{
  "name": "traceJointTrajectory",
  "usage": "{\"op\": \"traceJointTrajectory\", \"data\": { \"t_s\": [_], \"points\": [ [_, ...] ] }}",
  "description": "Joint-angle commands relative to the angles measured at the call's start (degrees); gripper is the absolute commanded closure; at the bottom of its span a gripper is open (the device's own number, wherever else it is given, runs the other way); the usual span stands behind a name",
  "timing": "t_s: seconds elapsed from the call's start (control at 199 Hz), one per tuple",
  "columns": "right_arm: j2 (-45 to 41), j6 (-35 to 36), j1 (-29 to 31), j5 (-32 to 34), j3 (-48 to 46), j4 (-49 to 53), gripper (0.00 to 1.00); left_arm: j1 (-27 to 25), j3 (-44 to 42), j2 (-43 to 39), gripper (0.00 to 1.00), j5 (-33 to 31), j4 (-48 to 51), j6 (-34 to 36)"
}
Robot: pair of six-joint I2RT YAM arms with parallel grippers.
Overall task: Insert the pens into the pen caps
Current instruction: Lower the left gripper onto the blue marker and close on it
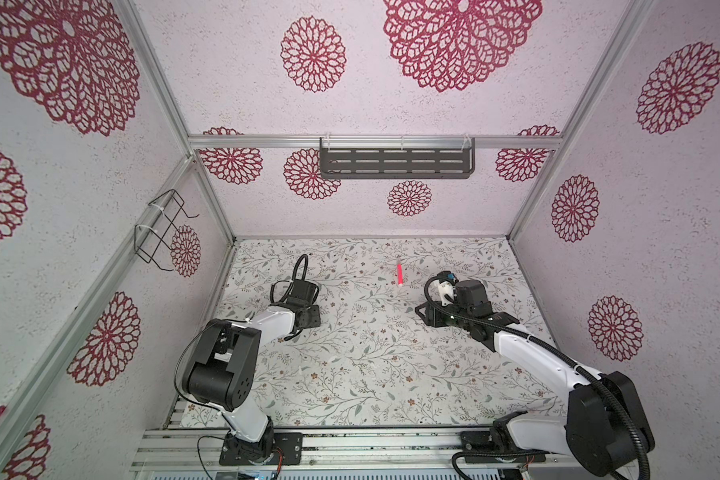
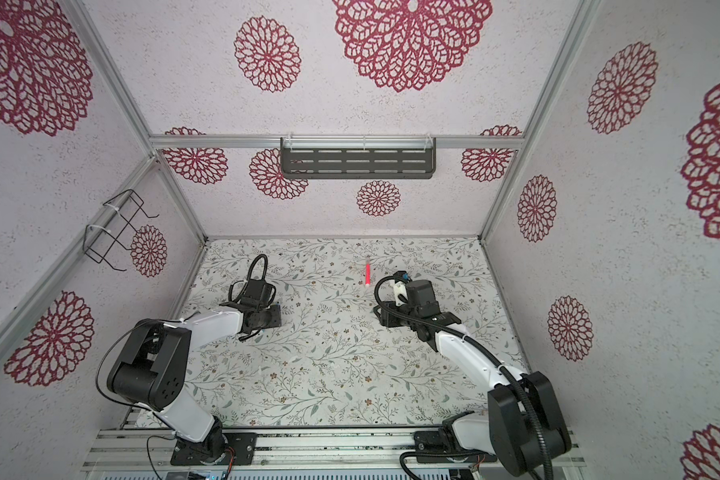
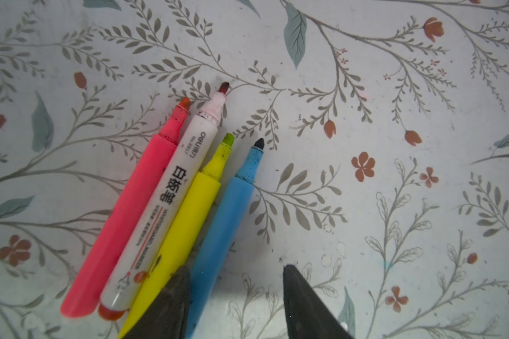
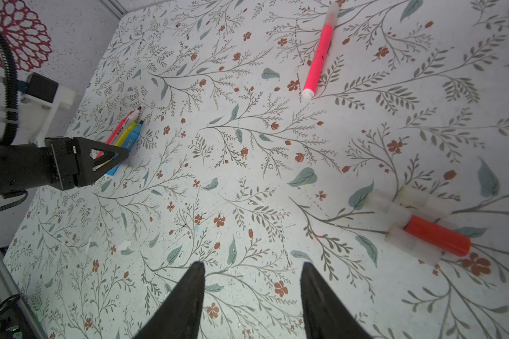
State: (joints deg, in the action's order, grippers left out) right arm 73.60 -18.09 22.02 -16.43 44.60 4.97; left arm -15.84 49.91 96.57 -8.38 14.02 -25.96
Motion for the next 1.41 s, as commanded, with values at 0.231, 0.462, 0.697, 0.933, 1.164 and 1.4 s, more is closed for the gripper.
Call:
{"op": "traceJointTrajectory", "data": {
  "t_s": [0.231, 0.462, 0.697, 0.933, 1.164, 1.4],
  "points": [
    [-3.3, -0.8, -0.1, 0.8, -0.2, -0.8, 0.46, -0.8, 2.7, 2.4, 0.47, 2.1, 1.4, 0.5],
    [-4.6, -1.0, 0.0, 1.3, -0.1, -0.6, 0.46, -3.2, 4.2, 4.0, 0.51, 1.9, 3.3, 0.7],
    [-5.8, -0.9, 0.0, 1.7, -0.2, 0.0, 0.46, -5.5, 5.0, 6.3, 0.55, 1.6, 4.6, 0.2],
    [-7.5, -0.9, -0.1, 2.6, -0.7, 0.4, 0.46, -6.2, 4.2, 5.6, 0.68, 2.4, 4.7, -0.1],
    [-8.4, -1.0, 0.0, 3.1, -0.9, 0.8, 0.46, -7.3, 2.6, 4.0, 0.8, 6.1, 3.2, 0.5],
    [-8.7, -1.1, -0.1, 3.5, -1.1, 1.0, 0.46, -7.6, -0.8, -0.4, 0.86, 7.6, 1.8, 0.0]
  ]
}}
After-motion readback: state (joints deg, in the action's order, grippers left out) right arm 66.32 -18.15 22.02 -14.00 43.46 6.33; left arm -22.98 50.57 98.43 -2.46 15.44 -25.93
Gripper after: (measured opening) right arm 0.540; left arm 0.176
